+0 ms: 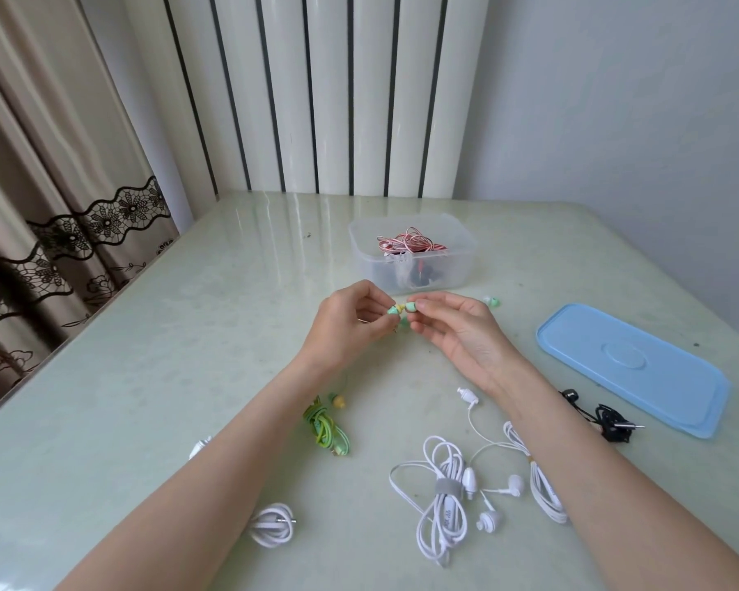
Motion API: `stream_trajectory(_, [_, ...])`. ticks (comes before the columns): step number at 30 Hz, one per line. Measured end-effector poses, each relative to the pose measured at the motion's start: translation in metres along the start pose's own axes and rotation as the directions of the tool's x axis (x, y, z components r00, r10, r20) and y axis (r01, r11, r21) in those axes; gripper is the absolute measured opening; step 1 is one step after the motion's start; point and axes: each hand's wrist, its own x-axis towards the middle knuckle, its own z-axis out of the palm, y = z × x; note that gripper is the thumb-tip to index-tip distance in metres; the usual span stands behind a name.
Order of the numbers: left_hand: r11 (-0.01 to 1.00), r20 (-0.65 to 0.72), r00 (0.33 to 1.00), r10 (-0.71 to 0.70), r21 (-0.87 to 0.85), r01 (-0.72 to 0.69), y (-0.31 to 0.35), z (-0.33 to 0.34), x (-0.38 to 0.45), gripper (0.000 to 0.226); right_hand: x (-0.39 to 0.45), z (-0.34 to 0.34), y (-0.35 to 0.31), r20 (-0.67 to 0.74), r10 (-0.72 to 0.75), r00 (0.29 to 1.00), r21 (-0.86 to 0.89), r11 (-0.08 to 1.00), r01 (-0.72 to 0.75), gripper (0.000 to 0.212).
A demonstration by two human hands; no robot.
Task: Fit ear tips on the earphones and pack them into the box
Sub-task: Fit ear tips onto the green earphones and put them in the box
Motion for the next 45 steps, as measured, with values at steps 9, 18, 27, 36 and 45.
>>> stream_trajectory(9, [0.999, 0.026, 0.999, 0.040, -0.013, -0.040, 0.002, 0.002, 0.000, 0.022, -0.001, 0.001, 0.000, 0.004, -0.033, 0.999, -0.019, 0.999, 0.033, 0.014])
stream_trajectory(18, [0.994, 0.074, 0.993, 0.094, -0.059, -0.090, 0.001, -0.002, -0.001, 0.022, -0.001, 0.001, 0.000, -0.004, -0.005, 1.000, -0.020, 1.000, 0.005, 0.013])
stream_trajectory(27, [0.990, 0.187, 0.977, 0.103, -0.118, -0.082, 0.002, -0.007, -0.003, 0.020, -0.002, -0.001, -0.005, 0.055, 0.175, 0.983, 0.066, 0.982, -0.179, 0.015])
stream_trajectory(36, [0.968, 0.162, 0.987, -0.020, -0.245, 0.060, 0.000, -0.009, -0.001, 0.010, -0.004, 0.003, -0.006, 0.054, 0.047, 0.997, 0.010, 0.999, -0.048, 0.014])
stream_trajectory(45, [0.977, 0.180, 0.984, 0.004, -0.209, 0.035, 0.002, -0.010, -0.002, 0.014, -0.004, 0.004, -0.006, 0.020, 0.103, 0.995, 0.023, 0.994, -0.103, 0.013])
